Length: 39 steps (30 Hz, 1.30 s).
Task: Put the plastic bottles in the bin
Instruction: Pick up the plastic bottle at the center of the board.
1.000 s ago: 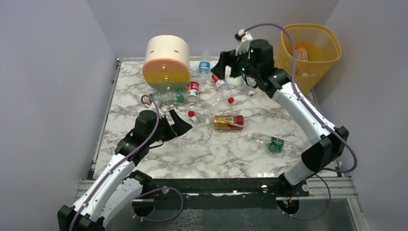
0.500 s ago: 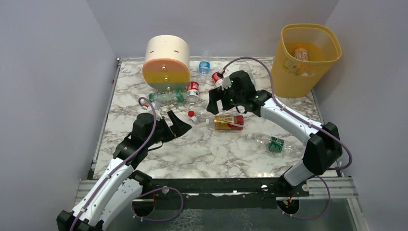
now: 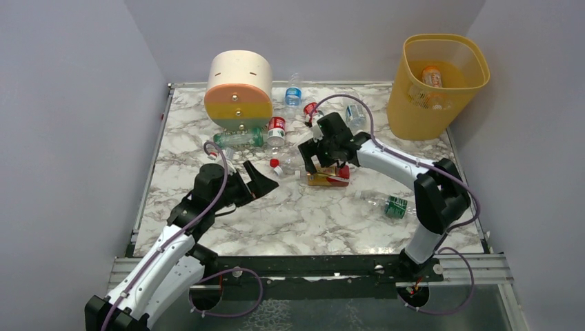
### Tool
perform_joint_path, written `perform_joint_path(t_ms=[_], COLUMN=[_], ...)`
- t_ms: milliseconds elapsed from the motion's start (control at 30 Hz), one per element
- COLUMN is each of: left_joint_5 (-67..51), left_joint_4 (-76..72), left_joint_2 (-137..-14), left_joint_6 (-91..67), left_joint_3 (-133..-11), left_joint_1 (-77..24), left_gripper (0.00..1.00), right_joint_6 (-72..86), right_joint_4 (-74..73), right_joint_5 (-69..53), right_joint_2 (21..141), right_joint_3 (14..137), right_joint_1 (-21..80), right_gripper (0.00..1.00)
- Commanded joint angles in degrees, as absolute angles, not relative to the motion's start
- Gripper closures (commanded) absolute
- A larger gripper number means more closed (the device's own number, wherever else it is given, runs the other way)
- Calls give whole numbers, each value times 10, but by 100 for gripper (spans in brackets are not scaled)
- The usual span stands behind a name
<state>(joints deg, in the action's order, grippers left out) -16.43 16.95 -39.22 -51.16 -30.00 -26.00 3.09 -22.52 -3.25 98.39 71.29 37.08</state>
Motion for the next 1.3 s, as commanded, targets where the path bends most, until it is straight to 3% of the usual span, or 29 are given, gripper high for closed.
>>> perform_joint_path(t_ms=[0, 500, 1267], left_joint_5=[-188, -193, -197], left_joint_4=[142, 134, 129], left_joint_2=[-381, -376, -361], left_joint_6=[-518, -516, -521], left_joint_3=[-293, -287, -277], left_joint_1=[-263, -263, -263], left_gripper=[1, 1, 1], right_joint_6=[-3, 20, 47], right_joint_4=[-248, -264, -327], right_joint_5=[16, -38, 51], right_joint_2=[1012, 993, 1024], right_joint_3=[740, 701, 691], right_joint_1=[375, 390, 461], right_gripper=[0, 1, 0])
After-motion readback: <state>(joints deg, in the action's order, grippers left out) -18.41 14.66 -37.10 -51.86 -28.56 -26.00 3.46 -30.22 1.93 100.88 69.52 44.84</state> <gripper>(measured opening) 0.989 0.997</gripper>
